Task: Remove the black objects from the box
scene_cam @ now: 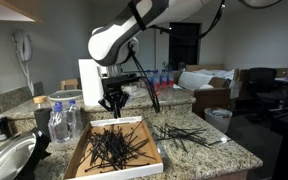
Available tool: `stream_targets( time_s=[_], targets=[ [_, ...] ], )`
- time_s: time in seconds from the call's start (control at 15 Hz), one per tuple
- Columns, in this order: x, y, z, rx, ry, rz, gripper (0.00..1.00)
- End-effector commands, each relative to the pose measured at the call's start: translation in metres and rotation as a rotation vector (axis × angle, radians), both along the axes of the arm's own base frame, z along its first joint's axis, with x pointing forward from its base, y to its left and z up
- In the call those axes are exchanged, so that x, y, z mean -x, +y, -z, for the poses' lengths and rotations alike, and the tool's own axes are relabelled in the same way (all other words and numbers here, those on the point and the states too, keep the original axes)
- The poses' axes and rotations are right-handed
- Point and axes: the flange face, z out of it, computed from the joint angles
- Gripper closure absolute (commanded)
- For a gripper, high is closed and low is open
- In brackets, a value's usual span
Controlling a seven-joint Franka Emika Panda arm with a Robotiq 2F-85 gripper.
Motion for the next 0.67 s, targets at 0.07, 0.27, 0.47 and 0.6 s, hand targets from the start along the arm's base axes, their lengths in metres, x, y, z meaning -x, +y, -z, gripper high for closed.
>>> stream_targets(
  time_s=[0.07, 0.27, 0.47, 0.6],
  targets=[
    [0.003, 0.017, 0.033, -0.016, -0.05, -0.034, 0.49],
    [-0.004, 0.018, 0.065, -0.007, -0.073, -0.037, 0.3],
    [-0.015, 0.013, 0.089, 0.01, -0.103, -0.05, 0.1],
    [-0.023, 0.011, 0.1, 0.002, -0.134, -0.062, 0.0]
  ],
)
